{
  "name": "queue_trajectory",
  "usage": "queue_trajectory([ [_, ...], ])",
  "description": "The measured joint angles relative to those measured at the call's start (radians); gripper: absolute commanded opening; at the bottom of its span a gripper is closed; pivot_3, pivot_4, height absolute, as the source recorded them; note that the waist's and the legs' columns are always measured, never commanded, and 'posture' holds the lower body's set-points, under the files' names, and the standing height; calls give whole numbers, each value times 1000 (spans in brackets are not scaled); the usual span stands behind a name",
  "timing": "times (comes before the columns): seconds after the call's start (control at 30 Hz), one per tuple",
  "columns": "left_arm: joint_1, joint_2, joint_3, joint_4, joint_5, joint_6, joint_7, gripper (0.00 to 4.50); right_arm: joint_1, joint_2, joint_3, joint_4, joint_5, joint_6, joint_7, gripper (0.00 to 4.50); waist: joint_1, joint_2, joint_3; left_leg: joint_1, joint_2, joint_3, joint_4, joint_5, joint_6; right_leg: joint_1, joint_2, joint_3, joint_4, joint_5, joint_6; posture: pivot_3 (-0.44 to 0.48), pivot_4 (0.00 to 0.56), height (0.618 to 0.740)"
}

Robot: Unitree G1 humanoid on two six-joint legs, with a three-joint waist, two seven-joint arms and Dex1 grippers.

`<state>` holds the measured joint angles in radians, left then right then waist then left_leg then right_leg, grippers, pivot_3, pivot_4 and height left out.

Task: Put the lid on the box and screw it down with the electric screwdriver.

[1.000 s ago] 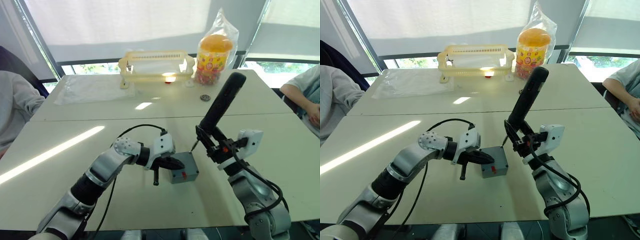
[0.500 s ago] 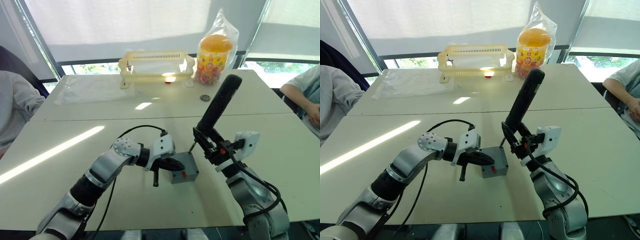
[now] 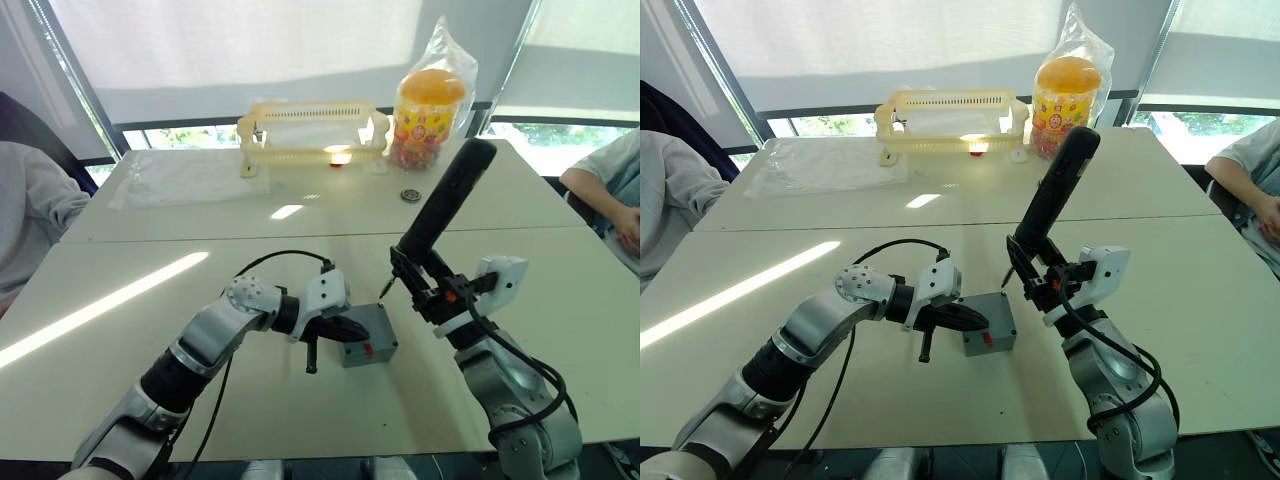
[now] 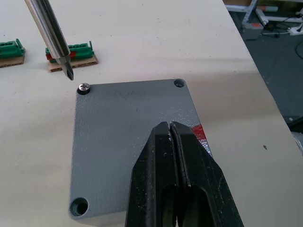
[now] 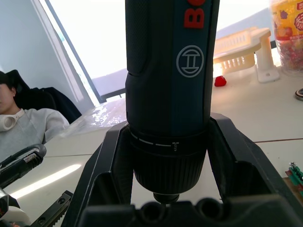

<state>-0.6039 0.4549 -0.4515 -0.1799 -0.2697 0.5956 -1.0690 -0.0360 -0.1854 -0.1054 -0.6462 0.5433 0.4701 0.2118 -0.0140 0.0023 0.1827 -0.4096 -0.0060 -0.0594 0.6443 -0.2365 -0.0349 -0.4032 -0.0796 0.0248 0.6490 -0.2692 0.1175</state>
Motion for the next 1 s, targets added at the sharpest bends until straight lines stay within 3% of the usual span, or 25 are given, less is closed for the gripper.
queue_trajectory([
  [1.0,0,0,0,1,1,-1,1,0,41,-7,20,36,-41,-69,31,1775,0,0,0,0,0,0,0,0,0,0,0,0,0,-1,-1,0,150,740],
])
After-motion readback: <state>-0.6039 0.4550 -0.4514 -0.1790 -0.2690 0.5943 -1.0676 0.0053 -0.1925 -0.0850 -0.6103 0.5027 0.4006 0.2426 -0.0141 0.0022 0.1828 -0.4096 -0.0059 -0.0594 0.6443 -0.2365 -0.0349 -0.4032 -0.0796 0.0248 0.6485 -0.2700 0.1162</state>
